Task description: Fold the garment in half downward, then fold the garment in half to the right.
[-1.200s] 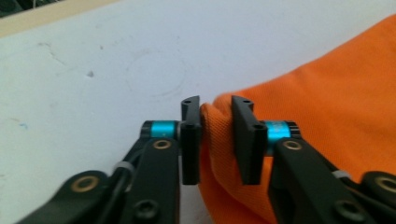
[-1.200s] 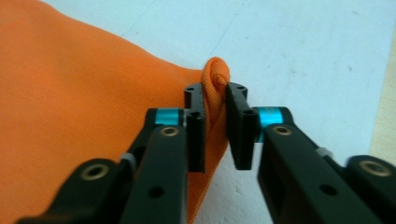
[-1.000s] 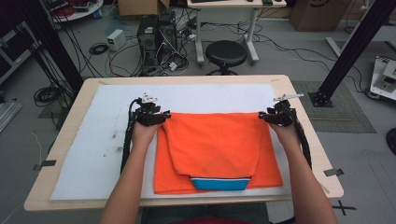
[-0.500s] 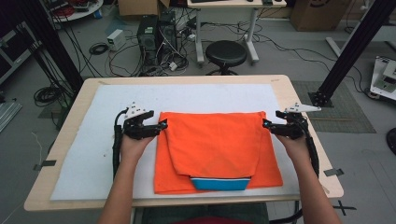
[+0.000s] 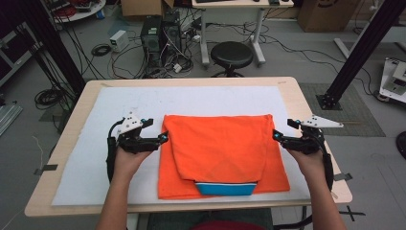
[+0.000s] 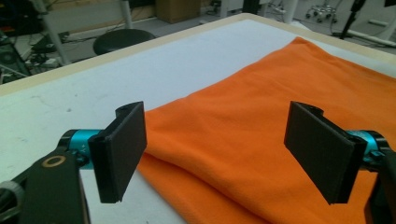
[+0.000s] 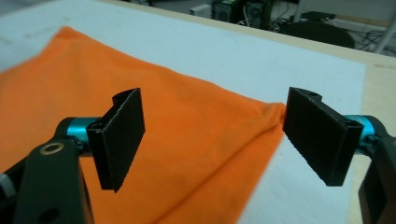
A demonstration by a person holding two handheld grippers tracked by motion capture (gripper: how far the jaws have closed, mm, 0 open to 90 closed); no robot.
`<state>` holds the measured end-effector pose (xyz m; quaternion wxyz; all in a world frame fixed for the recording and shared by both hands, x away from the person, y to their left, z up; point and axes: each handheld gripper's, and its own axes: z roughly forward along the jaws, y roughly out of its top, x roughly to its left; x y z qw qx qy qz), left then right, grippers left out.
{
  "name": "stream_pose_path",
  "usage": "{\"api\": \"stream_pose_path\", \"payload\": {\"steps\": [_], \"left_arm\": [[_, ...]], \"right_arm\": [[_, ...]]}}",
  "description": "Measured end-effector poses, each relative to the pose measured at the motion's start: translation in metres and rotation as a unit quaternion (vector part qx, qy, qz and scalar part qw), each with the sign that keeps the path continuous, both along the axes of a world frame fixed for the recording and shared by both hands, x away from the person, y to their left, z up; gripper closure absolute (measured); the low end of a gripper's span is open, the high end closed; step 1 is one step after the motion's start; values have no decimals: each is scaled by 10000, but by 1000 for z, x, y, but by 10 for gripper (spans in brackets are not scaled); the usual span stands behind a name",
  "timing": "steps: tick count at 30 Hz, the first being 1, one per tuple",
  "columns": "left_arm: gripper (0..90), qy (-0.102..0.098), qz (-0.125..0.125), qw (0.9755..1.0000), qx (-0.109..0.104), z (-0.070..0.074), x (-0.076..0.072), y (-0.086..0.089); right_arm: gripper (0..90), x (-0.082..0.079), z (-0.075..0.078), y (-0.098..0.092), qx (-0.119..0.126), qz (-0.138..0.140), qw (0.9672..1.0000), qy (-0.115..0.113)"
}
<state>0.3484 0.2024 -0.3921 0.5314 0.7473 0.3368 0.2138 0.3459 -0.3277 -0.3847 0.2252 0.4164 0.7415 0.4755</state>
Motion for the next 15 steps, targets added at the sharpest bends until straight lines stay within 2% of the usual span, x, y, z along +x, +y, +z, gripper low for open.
{"api": "stream_pose_path", "payload": {"steps": [2,4,9,15], "left_arm": [[179,17,-8,10000,48,0,0,1],[179,2,26,10000,73,1,-1,2],[179,109,139,9998,96,1,-4,6],[179,266,155,9995,86,1,-10,3]], "right_arm": [[210,1,1,3,43,-18,10000,-55],[210,4,0,9,46,82,9999,-34],[210,10,-3,23,-67,221,9997,40],[210,8,-2,24,-120,213,9997,-16]]}}
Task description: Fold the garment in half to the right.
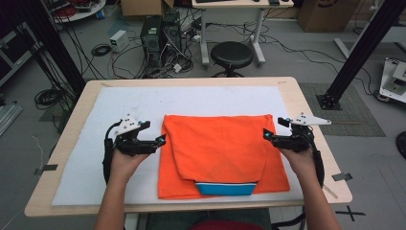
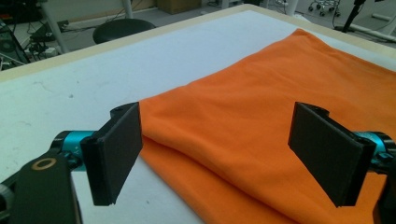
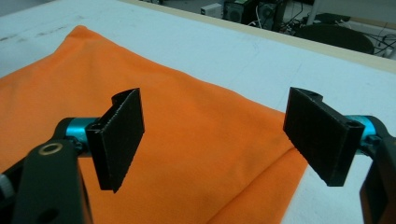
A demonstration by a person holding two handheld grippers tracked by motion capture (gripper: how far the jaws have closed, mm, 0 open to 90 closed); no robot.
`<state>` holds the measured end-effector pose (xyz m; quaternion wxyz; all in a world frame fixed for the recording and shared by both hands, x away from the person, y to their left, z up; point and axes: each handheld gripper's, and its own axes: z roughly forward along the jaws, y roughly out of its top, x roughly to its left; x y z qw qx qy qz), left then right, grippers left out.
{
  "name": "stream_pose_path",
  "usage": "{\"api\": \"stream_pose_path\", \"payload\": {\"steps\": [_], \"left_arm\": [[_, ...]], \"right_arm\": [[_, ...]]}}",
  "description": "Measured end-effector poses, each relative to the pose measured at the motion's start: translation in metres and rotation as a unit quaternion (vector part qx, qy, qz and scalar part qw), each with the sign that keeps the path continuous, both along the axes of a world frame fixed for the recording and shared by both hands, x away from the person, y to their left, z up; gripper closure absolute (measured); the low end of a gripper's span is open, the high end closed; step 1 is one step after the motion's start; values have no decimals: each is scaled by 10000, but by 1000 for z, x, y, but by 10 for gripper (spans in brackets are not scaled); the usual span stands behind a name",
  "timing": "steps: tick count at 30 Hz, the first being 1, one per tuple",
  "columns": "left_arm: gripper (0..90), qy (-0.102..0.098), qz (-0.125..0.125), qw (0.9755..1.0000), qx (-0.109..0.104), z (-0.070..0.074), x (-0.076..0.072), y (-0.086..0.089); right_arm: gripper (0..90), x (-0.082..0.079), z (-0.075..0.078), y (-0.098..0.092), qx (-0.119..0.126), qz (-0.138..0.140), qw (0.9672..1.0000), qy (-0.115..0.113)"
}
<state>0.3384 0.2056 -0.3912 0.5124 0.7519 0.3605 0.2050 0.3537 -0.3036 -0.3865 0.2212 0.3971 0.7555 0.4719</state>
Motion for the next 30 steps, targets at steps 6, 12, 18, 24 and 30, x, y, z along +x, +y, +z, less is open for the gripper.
{"api": "stream_pose_path", "payload": {"steps": [6,12,18,24,30], "left_arm": [[179,191,33,9998,98,-8,-15,-6],[180,569,60,9979,293,-29,-33,-12],[180,887,-30,9950,448,-40,-35,-22],[180,1174,-85,9914,573,-52,-34,-28],[179,1375,-65,9885,618,-62,-35,-27]], "right_arm": [[210,-2,-1,-2,-67,-59,10000,-20],[210,-1,0,-2,-169,-50,9998,-77],[210,0,-1,-2,-142,-50,9999,-62],[210,-1,0,-1,-243,-95,9996,-124],[210,-1,1,1,-338,-100,9992,-166]]}}
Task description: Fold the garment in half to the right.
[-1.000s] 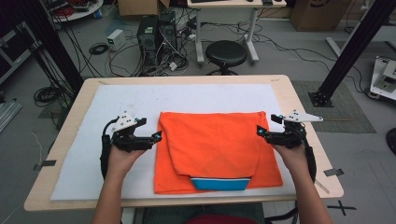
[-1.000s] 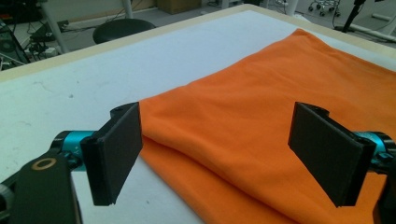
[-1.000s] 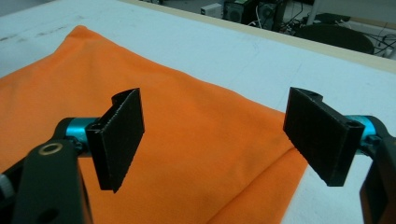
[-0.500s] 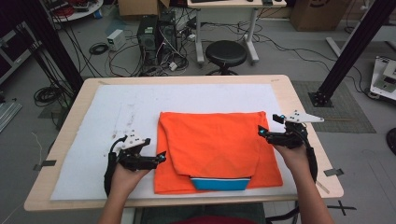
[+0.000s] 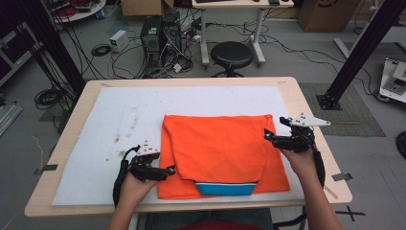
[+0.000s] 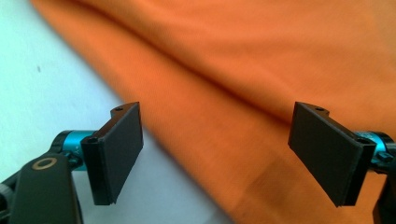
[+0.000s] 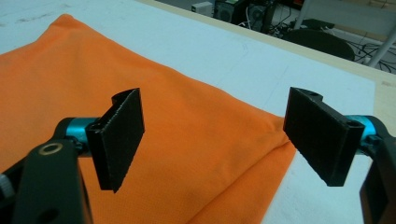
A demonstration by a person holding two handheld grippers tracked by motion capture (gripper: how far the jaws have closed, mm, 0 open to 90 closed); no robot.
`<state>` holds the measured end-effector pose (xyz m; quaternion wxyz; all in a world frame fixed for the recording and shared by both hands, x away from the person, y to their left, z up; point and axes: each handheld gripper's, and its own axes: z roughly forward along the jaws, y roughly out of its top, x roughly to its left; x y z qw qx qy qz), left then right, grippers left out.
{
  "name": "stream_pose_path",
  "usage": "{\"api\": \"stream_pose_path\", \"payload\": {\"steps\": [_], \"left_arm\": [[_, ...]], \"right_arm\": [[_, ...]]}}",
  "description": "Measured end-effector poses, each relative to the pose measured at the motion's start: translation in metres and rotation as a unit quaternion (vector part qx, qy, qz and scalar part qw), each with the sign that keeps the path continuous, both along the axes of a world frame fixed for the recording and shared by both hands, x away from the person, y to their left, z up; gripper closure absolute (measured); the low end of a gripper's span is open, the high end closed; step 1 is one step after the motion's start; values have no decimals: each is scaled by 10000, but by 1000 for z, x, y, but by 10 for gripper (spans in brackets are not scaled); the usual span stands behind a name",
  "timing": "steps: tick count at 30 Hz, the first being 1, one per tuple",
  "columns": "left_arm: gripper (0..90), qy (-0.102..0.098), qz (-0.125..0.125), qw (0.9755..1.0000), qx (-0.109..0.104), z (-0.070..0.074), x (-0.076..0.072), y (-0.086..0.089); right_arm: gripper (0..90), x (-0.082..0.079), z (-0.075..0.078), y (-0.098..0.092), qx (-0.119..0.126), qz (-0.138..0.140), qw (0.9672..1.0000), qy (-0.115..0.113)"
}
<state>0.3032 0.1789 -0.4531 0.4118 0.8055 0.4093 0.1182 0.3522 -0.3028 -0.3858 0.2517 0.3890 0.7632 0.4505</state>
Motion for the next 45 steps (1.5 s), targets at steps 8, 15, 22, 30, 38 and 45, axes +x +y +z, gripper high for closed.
{"api": "stream_pose_path", "payload": {"steps": [8,15,22,30,38,45], "left_arm": [[195,189,-494,9978,-410,0,-6,-27],[318,-231,-372,9986,286,1,-16,-51],[610,-262,-712,9970,180,1,-21,-52],[762,-126,-925,9956,89,4,-17,-35],[647,-115,-721,9972,177,4,-20,-31],[488,-182,-604,9977,262,2,-29,-39]], "right_arm": [[210,2,-4,3,-30,29,10000,83],[210,2,-4,4,-22,41,10000,83],[210,3,-5,5,-44,42,9999,98],[210,2,-6,4,-29,18,9999,112],[210,1,-5,4,-15,30,10000,80],[210,3,-7,5,-46,28,9999,116]]}}
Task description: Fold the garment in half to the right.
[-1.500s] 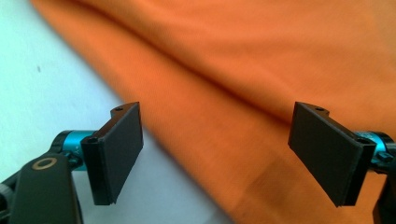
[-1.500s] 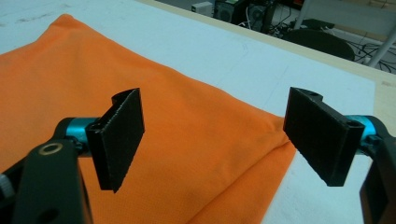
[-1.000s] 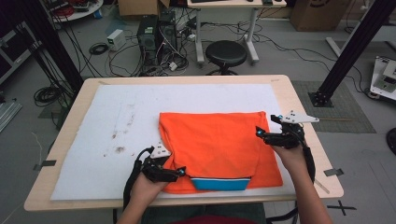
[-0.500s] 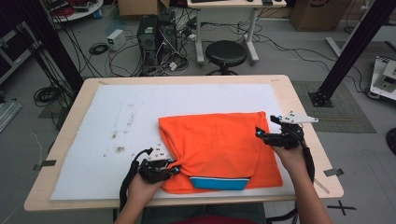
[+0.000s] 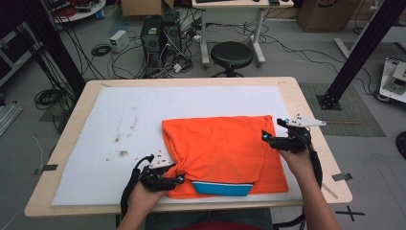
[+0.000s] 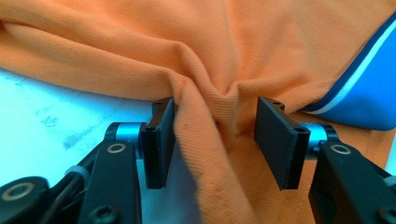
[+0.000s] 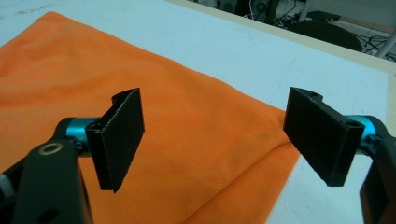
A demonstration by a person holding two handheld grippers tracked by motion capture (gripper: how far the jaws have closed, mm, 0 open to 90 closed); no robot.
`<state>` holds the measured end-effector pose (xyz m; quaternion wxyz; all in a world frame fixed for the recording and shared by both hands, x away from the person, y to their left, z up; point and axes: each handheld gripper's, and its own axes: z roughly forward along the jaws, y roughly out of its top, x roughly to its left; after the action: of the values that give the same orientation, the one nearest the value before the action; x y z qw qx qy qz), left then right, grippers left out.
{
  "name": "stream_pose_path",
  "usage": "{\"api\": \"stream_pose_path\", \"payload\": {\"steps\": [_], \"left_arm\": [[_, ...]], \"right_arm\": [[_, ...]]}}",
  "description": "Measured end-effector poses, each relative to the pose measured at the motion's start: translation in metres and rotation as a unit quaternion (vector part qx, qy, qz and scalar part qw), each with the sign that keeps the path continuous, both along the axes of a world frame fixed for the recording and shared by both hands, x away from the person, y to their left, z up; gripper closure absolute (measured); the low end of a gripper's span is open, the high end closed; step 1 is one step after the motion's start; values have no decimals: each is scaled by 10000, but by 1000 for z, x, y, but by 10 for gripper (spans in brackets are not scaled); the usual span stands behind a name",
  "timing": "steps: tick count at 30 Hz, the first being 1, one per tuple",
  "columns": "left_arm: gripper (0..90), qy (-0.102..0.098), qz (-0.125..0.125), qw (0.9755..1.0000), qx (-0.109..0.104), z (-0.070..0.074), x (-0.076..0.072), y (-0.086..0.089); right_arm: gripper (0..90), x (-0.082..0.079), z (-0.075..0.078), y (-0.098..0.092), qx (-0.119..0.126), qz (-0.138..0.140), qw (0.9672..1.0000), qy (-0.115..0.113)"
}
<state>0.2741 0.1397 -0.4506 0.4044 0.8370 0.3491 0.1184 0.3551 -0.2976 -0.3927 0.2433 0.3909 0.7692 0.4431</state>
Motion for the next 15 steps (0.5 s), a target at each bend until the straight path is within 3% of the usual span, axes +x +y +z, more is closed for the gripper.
{"api": "stream_pose_path", "payload": {"steps": [6,11,15], "left_arm": [[590,-147,67,9998,80,-1,-4,-3],[747,-189,-125,9997,73,0,-6,-5],[785,-123,-206,9997,8,0,-3,-2]], "right_arm": [[210,-1,-1,4,-47,13,10000,7],[210,0,-2,5,-54,21,10000,19],[210,0,-2,7,-84,59,9999,24]]}}
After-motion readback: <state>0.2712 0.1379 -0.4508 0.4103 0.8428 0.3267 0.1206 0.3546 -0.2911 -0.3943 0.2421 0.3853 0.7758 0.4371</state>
